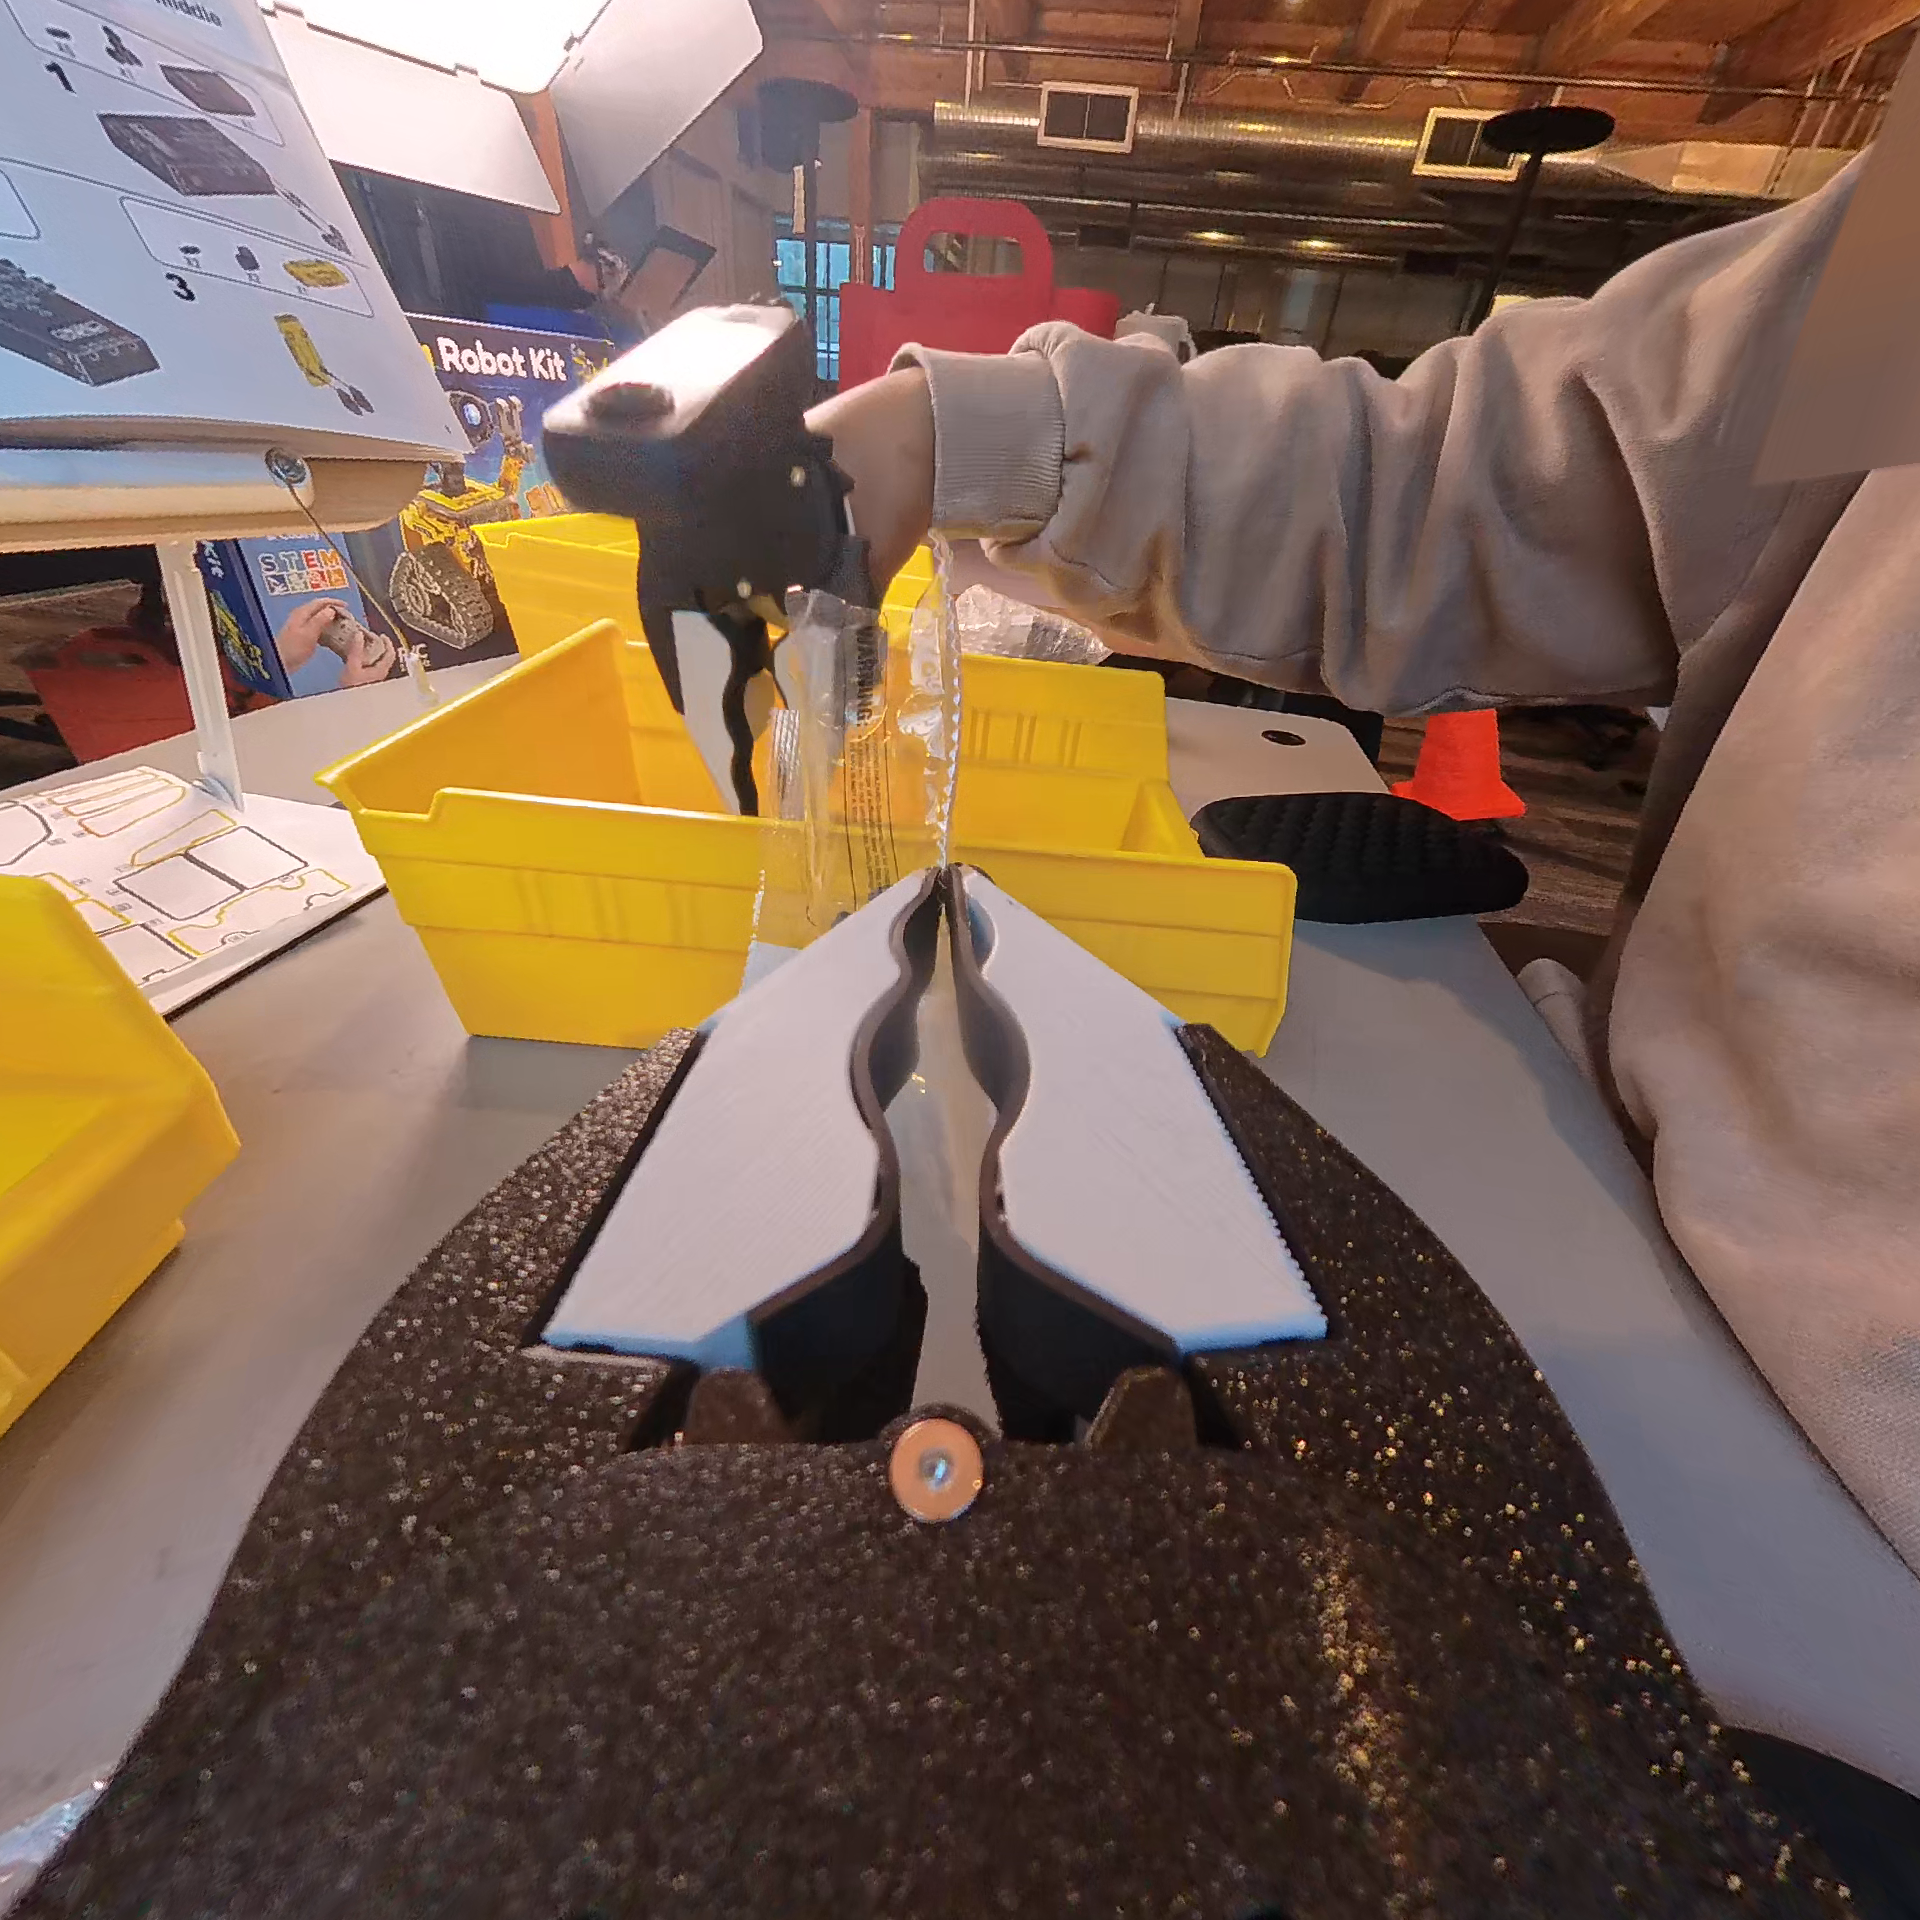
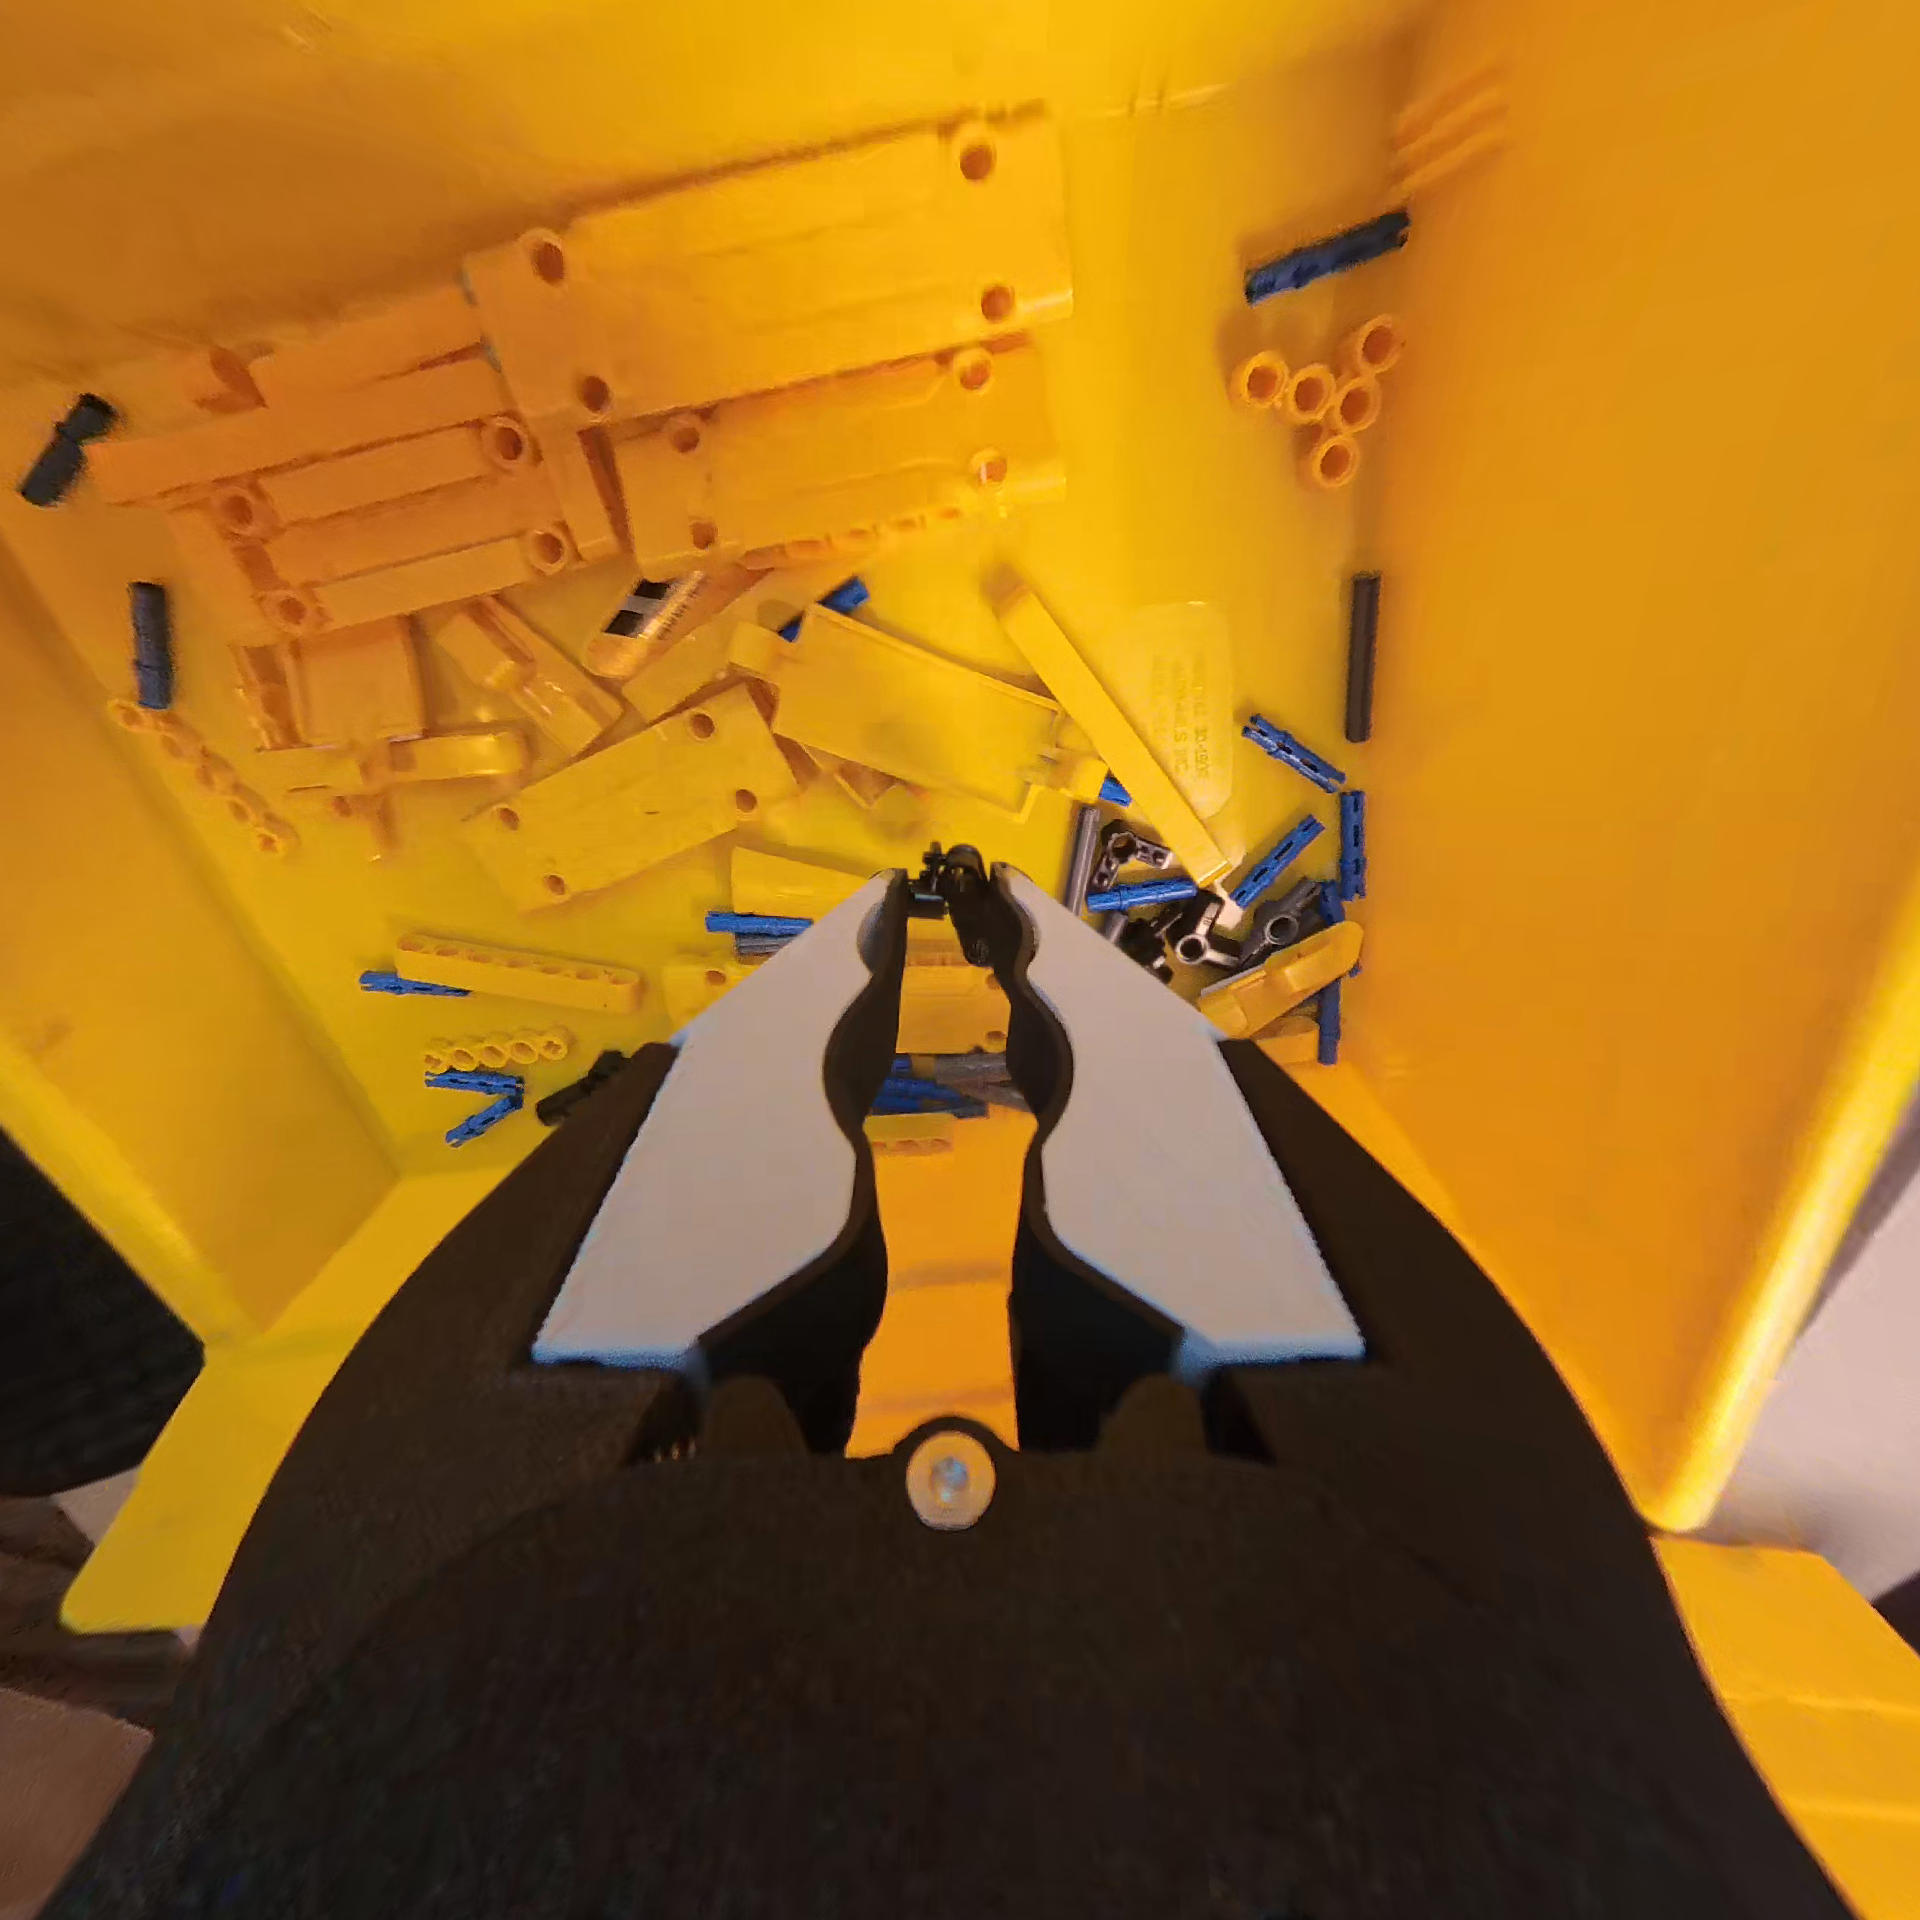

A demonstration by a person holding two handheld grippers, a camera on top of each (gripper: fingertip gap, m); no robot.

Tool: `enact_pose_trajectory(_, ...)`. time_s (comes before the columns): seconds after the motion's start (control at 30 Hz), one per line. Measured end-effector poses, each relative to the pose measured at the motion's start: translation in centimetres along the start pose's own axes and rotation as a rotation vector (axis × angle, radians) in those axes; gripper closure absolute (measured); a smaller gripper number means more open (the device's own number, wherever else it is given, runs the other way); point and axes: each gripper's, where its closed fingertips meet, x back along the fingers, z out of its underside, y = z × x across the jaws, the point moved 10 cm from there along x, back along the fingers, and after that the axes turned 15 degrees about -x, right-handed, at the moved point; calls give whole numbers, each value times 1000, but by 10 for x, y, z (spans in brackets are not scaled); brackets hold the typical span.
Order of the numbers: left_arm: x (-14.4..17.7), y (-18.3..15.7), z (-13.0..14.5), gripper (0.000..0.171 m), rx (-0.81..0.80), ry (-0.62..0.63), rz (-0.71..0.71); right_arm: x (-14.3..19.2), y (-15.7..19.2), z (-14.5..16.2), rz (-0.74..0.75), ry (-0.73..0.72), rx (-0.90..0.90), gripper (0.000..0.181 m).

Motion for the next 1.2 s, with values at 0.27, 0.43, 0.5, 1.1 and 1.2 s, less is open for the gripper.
enact_pose_trajectory(0.27, -4, -7, -6, 171, -20, -39, 47, 113, 74, -38, -326, -704, 217, 167)
enact_pose_trajectory(0.43, -1, -10, -13, 171, -32, -87, 53, 107, 99, -60, -305, -747, 290, 166)
enact_pose_trajectory(0.5, 0, -9, -14, 171, -35, -95, 45, 108, 99, -57, -340, -781, 281, 163)
enact_pose_trajectory(1.1, -1, -6, -7, 171, -18, -58, 31, -23, -18, -13, 184, 124, 98, 163)
enact_pose_trajectory(1.2, -2, -6, -7, 171, -19, -55, 37, -24, -22, -16, 162, 140, 103, 161)
